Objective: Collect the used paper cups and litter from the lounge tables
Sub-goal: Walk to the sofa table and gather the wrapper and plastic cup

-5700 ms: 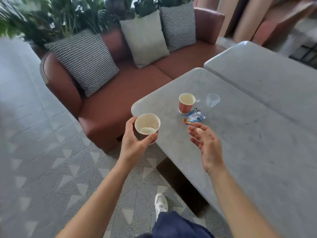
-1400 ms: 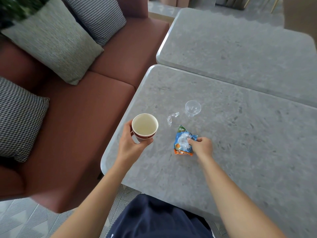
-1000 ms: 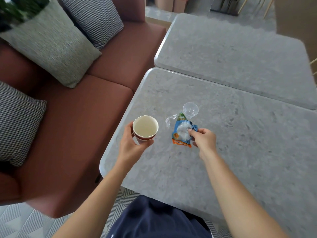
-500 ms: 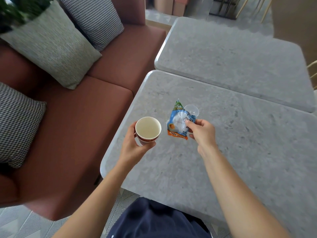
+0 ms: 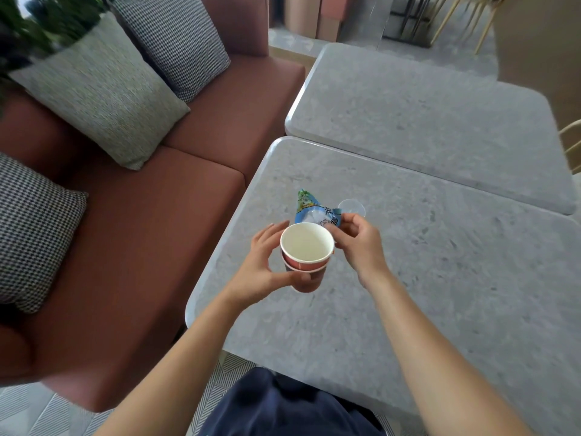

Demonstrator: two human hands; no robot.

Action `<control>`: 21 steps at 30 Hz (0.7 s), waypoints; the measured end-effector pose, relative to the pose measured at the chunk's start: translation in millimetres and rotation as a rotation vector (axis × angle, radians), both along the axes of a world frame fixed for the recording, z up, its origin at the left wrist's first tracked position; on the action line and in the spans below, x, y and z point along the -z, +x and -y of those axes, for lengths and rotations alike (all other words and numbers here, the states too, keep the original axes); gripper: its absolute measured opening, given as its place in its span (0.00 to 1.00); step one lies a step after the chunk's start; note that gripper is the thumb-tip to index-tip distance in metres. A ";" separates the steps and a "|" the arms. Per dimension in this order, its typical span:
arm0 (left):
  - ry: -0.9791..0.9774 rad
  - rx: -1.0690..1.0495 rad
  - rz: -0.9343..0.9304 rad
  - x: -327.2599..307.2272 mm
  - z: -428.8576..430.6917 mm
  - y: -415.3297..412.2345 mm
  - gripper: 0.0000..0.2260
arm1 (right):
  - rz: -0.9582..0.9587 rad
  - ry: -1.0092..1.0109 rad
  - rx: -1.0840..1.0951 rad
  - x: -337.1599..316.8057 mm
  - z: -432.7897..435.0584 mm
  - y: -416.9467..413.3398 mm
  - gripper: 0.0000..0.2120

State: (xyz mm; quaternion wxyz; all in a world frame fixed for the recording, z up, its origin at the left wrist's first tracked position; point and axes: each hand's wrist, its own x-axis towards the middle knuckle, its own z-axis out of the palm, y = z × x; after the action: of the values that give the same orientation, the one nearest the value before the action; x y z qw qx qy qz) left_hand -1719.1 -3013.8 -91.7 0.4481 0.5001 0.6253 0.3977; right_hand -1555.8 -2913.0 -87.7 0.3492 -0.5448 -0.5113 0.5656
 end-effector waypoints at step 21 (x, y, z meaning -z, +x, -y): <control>-0.005 -0.181 0.150 6.4 5.8 -13.7 0.37 | 0.066 -0.021 0.007 30.7 -15.8 6.6 0.07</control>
State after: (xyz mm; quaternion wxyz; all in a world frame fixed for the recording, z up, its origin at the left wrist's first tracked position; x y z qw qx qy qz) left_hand -1732.8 -3019.7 -98.2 0.4573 0.4093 0.6336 0.4711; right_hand -1549.2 -2897.2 -118.4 0.3282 -0.5686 -0.5146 0.5516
